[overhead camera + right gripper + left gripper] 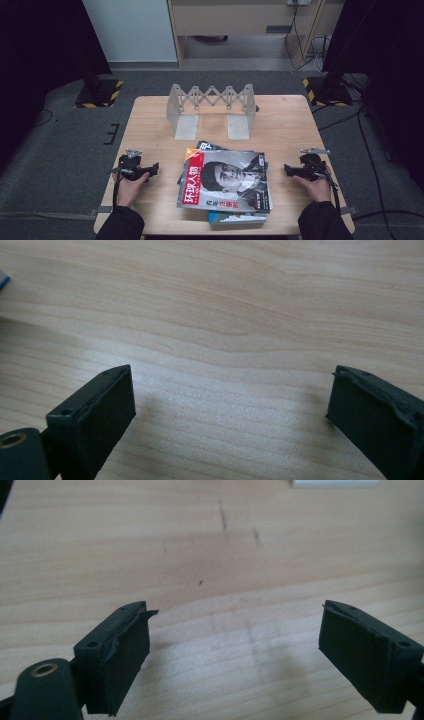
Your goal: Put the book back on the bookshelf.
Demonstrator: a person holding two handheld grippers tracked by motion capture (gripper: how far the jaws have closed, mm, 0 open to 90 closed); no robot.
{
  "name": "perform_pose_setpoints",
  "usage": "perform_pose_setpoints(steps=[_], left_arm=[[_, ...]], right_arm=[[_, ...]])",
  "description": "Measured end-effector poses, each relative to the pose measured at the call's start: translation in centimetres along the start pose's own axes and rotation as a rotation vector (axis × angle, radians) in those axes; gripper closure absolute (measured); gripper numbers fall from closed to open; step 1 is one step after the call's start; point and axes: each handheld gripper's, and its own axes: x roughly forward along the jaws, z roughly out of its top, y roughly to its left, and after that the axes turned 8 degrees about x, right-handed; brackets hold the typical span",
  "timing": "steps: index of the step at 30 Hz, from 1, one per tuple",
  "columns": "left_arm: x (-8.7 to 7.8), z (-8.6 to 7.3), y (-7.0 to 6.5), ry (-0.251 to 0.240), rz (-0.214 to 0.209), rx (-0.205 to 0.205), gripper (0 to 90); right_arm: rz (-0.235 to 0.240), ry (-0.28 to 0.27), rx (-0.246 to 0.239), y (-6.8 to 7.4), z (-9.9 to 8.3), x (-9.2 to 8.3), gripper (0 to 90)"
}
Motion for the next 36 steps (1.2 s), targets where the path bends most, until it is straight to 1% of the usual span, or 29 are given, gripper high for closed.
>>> perform_pose_setpoints(steps=[1,2,3,5,6,7,10,11,12,13,14,15,16,17,18,20,22,23,24,27,29,31,34,36], left_arm=[[-0.3,0.2,-0.1,-0.016,-0.013,-0.012,12.1],[-0.3,0.2,-0.1,-0.016,-0.013,-0.012,12.1],[-0.8,0.3,-0.3,-0.04,-0.03,-0.019,11.9],[-1.5,0.5,-0.6,-0.058,-0.041,-0.002,11.9],[-1.6,0.5,-0.8,-0.067,-0.042,-0.001,11.8],[-1.9,0.6,-0.9,-0.072,-0.047,0.003,11.9],[-2.7,0.7,-1.3,-0.096,-0.076,-0.011,11.9],[-3.0,0.7,-1.5,-0.108,-0.086,-0.018,12.1],[-3.3,0.8,-1.7,-0.121,-0.097,-0.022,12.5],[-3.6,0.8,-1.8,-0.135,-0.108,-0.026,13.0],[-3.9,0.9,-2.0,-0.148,-0.113,-0.028,13.7],[-4.0,0.9,-2.3,-0.156,-0.117,-0.027,14.2],[-4.2,0.9,-2.5,-0.156,-0.125,-0.023,14.3],[-4.3,0.9,-2.7,-0.159,-0.132,-0.021,14.2],[-4.3,0.9,-2.7,-0.159,-0.132,-0.021,14.2],[-4.6,0.9,-3.0,-0.162,-0.144,-0.017,14.3],[-5.0,0.8,-3.4,-0.166,-0.163,-0.022,15.1],[-5.2,0.7,-3.6,-0.168,-0.164,-0.023,15.2],[-5.2,0.7,-3.6,-0.168,-0.164,-0.023,15.6],[-5.7,0.4,-3.8,-0.168,-0.171,-0.022,16.3],[-6.3,0.0,-4.0,-0.162,-0.197,-0.031,16.8],[-6.7,-0.3,-4.2,-0.159,-0.214,-0.035,17.5],[-7.2,-0.6,-4.7,-0.156,-0.239,-0.028,18.3],[-7.4,-0.8,-5.3,-0.151,-0.255,-0.021,18.7]], right_arm=[[0.004,-0.009,0.008,0.2,0.1,-0.2,5.4],[0.004,-0.009,0.008,0.2,0.1,-0.2,5.4],[0.001,-0.024,0.007,0.3,0.4,-0.6,5.9],[-0.007,-0.03,0.013,0.5,0.6,-1.0,5.8],[-0.008,-0.027,0.025,0.7,0.8,-1.3,5.8],[-0.009,-0.033,0.025,0.8,0.9,-1.4,5.8],[0.012,-0.055,0.034,1.0,1.1,-2.1,6.2],[0.021,-0.071,0.041,1.2,1.2,-2.4,6.6],[0.02,-0.081,0.049,1.3,1.3,-2.8,7.1],[0.008,-0.083,0.059,1.5,1.4,-3.1,7.1],[0.005,-0.095,0.055,1.6,1.5,-3.5,7.4],[0.008,-0.105,0.064,1.8,1.5,-3.8,7.7],[0.01,-0.113,0.075,1.9,1.6,-4.1,7.6],[0.021,-0.124,0.083,2.1,1.7,-4.5,7.8],[0.028,-0.136,0.084,2.2,1.7,-4.7,7.7],[0.028,-0.139,0.087,2.4,1.8,-5.0,7.5],[0.033,-0.175,0.081,2.8,1.9,-5.8,8.6],[0.033,-0.182,0.083,3.0,1.9,-5.9,8.6],[0.033,-0.182,0.083,3.0,1.9,-5.9,8.6],[0.058,-0.186,0.089,3.4,1.9,-6.3,8.7],[0.075,-0.193,0.088,3.7,1.9,-6.5,8.7],[0.09,-0.195,0.085,4.0,2.0,-6.7,8.7],[0.109,-0.191,0.07,4.6,2.0,-6.8,8.7],[0.123,-0.19,0.051,5.2,1.9,-6.9,8.7]])
